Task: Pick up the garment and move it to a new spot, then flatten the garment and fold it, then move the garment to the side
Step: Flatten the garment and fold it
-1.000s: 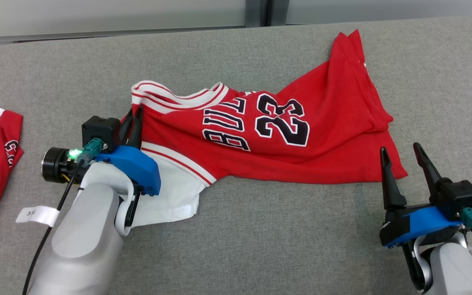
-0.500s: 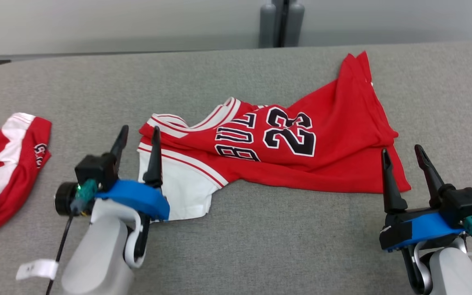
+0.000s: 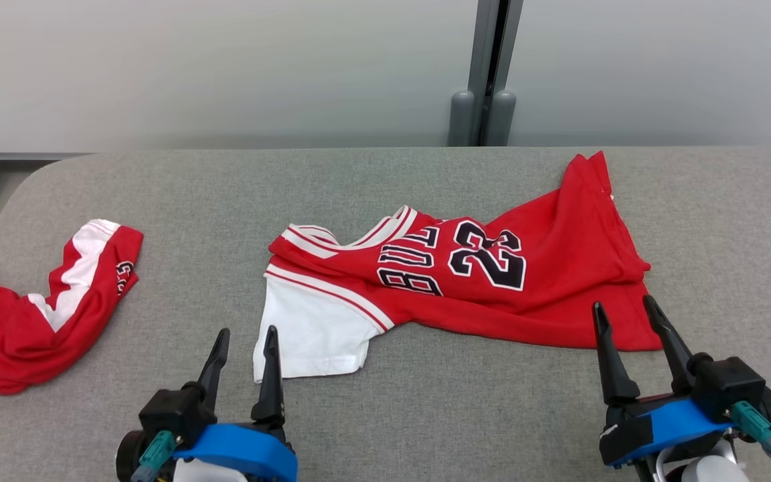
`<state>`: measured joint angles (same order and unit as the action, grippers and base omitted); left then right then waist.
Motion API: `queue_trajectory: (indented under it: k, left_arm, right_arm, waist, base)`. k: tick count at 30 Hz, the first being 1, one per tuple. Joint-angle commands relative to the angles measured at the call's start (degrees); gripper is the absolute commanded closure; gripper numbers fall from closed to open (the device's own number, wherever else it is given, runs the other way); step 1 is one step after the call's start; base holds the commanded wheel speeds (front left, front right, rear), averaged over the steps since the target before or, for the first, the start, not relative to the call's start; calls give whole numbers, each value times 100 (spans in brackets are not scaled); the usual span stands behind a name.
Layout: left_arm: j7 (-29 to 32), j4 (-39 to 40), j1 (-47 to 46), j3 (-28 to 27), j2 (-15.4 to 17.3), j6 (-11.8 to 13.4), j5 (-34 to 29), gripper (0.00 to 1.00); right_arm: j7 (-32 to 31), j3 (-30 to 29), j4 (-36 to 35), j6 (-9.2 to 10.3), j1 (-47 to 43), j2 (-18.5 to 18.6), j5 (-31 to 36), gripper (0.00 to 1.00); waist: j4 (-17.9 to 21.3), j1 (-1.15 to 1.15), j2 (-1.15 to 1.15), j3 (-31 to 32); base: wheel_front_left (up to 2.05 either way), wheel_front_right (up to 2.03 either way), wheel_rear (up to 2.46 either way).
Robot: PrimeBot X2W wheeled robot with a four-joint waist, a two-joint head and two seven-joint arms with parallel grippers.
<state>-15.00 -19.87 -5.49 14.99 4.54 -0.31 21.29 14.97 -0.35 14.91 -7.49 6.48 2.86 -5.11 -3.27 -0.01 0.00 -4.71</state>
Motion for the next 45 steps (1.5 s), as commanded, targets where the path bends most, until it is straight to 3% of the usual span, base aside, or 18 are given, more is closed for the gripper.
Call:
queue_trajectory:
  k: [1, 25, 38, 42, 43, 44, 45]
  left_arm:
    - [-26, 71, 72, -72, 4, 39, -16, 0]
    - [16, 298, 321, -250, 47, 157, 3, 0]
    - [1734, -913, -504, -125, 272, 468, -13, 0]
    - [1957, -1002, -559, -43, 251, 472, 23, 0]
    - [1982, -1000, -545, -7, 220, 402, 58, 67]
    - [1982, -1000, -545, -7, 220, 402, 58, 67]
    - [1942, -973, -556, -5, 199, 379, 87, 91]
  right_arm:
    - [30, 22, 29, -1, -97, 6, -30, 0]
    - [31, 87, 471, -1, 16, 5, -80, 0]
    - [31, -35, 759, -1, 243, 7, 65, 0]
    - [30, -234, 901, -1, 267, 6, 156, 0]
    - [21, -435, 1019, -1, 290, 9, 216, 0]
    - [21, -435, 1019, -1, 290, 9, 216, 0]
    - [-17, -564, 1094, -1, 328, 8, 256, 0]
  waist:
    - [25, 1, 0, 39]
    - [92, 1, 0, -12]
    - [333, 1, 0, -380]
    - [401, 1, 0, -458]
    - [412, 1, 0, -481]
    - [412, 1, 0, -481]
    - [410, 1, 0, -489]
  base:
    - [0, 0, 0]
    - [0, 0, 0]
    - [0, 0, 0]
    - [0, 0, 0]
    - [0, 0, 0]
    - [0, 0, 0]
    - [0, 0, 0]
